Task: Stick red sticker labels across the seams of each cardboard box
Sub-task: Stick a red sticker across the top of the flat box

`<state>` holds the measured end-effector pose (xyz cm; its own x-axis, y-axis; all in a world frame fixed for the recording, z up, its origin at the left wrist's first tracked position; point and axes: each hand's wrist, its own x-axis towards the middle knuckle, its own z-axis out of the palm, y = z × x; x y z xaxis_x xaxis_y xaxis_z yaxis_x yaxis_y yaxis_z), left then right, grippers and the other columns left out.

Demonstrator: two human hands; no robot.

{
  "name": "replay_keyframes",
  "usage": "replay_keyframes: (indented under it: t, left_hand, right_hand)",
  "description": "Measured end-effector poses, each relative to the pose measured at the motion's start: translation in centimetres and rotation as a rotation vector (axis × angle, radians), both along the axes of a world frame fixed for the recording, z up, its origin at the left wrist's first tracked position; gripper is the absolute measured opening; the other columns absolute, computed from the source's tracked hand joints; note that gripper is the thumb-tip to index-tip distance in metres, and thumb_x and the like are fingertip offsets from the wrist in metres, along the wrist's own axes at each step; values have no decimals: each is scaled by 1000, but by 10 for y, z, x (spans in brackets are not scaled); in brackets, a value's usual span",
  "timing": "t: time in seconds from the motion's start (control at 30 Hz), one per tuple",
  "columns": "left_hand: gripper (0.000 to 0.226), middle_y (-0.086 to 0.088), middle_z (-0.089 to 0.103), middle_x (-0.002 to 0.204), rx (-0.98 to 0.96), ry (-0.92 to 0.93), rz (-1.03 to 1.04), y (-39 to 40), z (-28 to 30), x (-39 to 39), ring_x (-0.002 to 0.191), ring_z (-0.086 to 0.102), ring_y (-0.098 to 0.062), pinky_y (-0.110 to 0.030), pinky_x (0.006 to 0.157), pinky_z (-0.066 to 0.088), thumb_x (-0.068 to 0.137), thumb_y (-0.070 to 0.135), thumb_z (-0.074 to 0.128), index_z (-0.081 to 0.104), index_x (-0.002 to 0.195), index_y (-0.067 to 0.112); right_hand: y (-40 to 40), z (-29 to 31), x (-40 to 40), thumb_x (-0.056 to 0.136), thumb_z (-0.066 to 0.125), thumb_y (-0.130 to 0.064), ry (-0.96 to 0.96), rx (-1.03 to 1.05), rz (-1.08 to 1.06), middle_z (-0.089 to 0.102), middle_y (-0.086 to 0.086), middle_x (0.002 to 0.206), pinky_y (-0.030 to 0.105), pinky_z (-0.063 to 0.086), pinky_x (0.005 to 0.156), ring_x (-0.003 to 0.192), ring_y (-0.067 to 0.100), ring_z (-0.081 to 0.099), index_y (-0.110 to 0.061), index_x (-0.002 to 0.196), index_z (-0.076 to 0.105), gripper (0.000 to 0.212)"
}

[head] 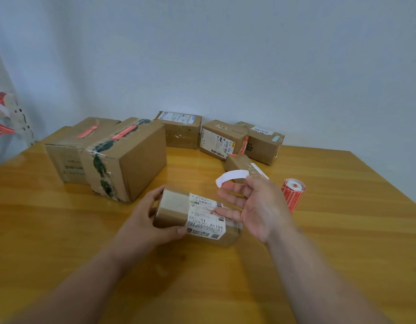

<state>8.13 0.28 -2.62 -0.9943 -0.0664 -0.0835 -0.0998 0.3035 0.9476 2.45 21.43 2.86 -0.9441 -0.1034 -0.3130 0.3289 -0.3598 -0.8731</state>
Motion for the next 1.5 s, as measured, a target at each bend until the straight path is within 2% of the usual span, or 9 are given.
replay_keyframes:
  t: [0.17,0.37,0.53,0.63,0.77,0.87,1.0,1.37,1.5]
  left_hand:
    - [82,20,31,141,-463,107,68,-7,15,0,135,27,-10,-45,113,30,67,62,73,38,138,41]
    - [17,15,61,92,-353,360,57,26,58,-3,87,54,7,-13,72,43,80,38,72,62,93,34]
    - [17,7,70,82,-19,186,-70,44,69,-5,75,63,-6,-23,72,53,86,41,63,70,90,26]
    - [23,0,73,92,158,96,-50,41,64,-5,95,67,-19,-45,94,51,89,40,59,72,91,21]
    - [25,-2,75,88,173,52,-1,38,60,-6,91,69,-16,-45,95,50,88,38,64,71,94,15]
    - [14,-2,74,79,212,30,44,34,57,-8,75,67,-10,-43,91,50,90,23,65,70,93,11]
    - [13,-4,75,84,205,-4,53,28,56,-9,77,66,-12,-37,83,49,93,17,60,71,91,11]
    - [16,-1,71,77,232,-98,66,19,55,-12,75,61,-14,-30,68,50,91,24,64,71,86,11]
    - [25,-1,65,66,-49,-12,164,18,48,-14,66,55,-13,-27,59,48,89,31,67,71,76,9]
  right_hand:
    - [0,5,0,101,35,-15,117,235,8,69,16,100,57,55,84,100,27,68,-14,110,52,19]
    - [-20,12,16,97,45,-23,405,635,40,71,1,92,47,54,87,92,20,67,-20,83,56,18]
    - [-24,20,29,99,51,-28,659,791,128,53,-2,76,8,39,42,57,0,47,-11,88,56,21]
    - [-23,17,29,96,56,-30,751,851,185,60,-3,94,6,44,51,76,-3,54,-17,89,60,16]
    - [-21,10,27,94,58,-37,859,1103,278,56,-15,111,12,42,85,105,-4,50,-29,96,64,11]
    - [-20,10,27,92,62,-36,851,1097,343,55,-18,111,7,38,85,105,-6,49,-33,100,67,10]
    - [-16,8,24,92,64,-27,621,870,184,63,-7,92,7,45,57,76,0,56,-25,88,67,5]
    - [-15,-4,11,89,69,-24,489,813,127,68,7,81,27,51,68,72,12,61,-25,86,67,4]
    - [-15,-7,7,90,68,-23,510,861,163,67,3,83,20,49,64,73,10,61,-25,91,63,5]
